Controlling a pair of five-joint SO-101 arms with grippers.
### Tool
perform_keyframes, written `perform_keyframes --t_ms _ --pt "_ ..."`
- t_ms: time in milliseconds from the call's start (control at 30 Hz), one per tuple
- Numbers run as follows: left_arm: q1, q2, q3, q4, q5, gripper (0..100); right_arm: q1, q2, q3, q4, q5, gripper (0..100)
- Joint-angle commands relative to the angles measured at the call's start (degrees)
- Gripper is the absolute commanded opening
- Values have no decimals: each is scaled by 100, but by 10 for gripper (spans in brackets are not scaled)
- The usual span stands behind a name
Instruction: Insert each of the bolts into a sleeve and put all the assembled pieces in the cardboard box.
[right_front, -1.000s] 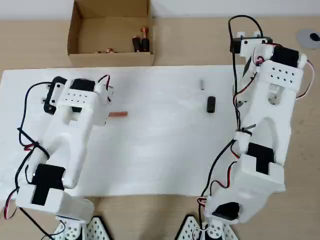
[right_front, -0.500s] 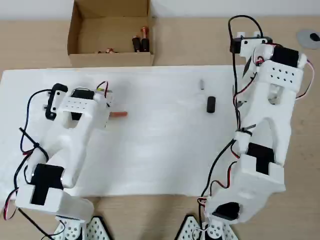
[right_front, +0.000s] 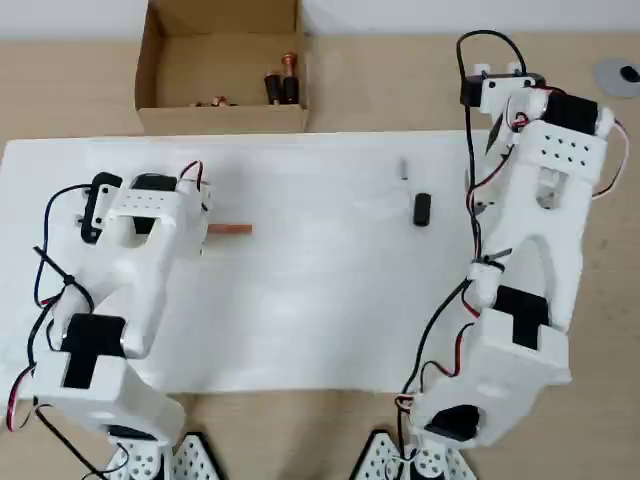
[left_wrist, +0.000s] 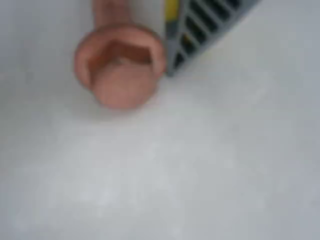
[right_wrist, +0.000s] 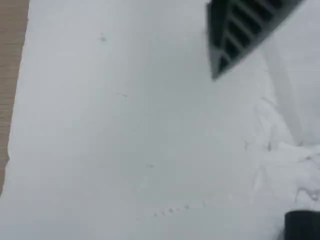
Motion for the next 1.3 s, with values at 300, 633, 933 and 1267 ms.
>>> perform_keyframes --t_ms 300,633,933,1267 --pt "-105 295 -431 -35 -325 3 110 -426 -4 70 79 375" --pt "167 286 -2840 2857 -835 5 101 -426 -22 70 53 375" --pt "308 268 -5785 5046 -4141 5 -215 -2360 13 79 -26 375" --pt "70 -1174 -6321 5055 -6980 4 -1059 -4259 2431 35 -791 375"
